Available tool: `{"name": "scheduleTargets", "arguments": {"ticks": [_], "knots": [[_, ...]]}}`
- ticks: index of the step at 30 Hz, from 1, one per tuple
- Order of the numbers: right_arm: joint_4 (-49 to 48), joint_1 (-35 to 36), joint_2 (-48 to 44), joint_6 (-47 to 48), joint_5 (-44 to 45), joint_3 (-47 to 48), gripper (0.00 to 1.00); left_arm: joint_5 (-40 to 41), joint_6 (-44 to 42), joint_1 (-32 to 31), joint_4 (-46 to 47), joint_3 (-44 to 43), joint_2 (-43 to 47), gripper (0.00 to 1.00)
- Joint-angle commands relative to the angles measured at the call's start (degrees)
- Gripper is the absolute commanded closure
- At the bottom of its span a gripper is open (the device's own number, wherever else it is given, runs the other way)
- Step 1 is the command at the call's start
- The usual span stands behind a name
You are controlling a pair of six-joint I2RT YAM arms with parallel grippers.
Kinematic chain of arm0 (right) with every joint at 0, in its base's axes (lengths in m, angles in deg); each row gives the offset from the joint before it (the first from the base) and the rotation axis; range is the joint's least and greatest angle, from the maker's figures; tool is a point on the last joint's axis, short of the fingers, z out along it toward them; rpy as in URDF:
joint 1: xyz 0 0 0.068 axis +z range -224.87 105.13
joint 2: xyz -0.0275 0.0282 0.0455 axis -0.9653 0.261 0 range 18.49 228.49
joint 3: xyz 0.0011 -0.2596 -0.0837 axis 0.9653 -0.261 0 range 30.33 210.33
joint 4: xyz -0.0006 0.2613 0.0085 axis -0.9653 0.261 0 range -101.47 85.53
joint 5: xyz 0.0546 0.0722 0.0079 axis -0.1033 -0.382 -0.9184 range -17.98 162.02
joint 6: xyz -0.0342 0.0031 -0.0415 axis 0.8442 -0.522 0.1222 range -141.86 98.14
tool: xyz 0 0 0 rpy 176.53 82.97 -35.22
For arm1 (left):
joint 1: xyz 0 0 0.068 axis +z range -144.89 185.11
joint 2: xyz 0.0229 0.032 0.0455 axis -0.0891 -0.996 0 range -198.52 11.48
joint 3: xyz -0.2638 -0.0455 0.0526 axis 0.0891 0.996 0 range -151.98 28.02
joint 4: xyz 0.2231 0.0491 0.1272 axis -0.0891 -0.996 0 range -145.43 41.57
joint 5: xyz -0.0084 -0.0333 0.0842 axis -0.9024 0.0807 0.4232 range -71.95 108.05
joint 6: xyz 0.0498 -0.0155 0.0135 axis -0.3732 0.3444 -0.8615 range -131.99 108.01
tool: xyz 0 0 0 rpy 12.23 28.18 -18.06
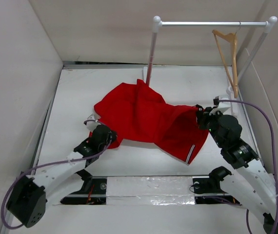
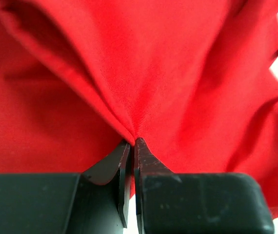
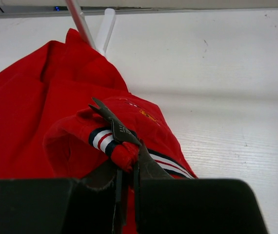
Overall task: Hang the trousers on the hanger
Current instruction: Flatten out the trousers at the center of the board.
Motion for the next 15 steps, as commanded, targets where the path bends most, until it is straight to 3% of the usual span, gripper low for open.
{"name": "scheduleTargets", "arguments": {"ticks": [1, 2, 6, 11, 15], "knots": [[-1.1, 1.2, -1.5, 1.4, -1.6, 5.5, 1.0, 13.7, -2.5, 0.0, -11.0, -7.7, 9.3, 1.0], [0.4, 1.9, -1.8, 2.2, -2.7, 7.1, 1.0, 16.0, -3.6, 0.0, -16.3, -11.5, 11.7, 1.0], [6.3, 7.4, -1.2, 5.1, -10.3, 14.0, 1.0, 24.3, -9.0, 0.6, -22.3, -22.4, 21.5, 1.0], [12.0, 13.8, 1.0, 7.3, -30.2, 24.2, 1.0, 30.0, -13.3, 0.6, -26.5, -38.0, 22.8, 1.0], [13.6, 13.8, -2.4, 5.5, -38.9, 31.8, 1.0, 30.7, -17.9, 0.6, -24.0, -47.4, 23.5, 1.0]]}}
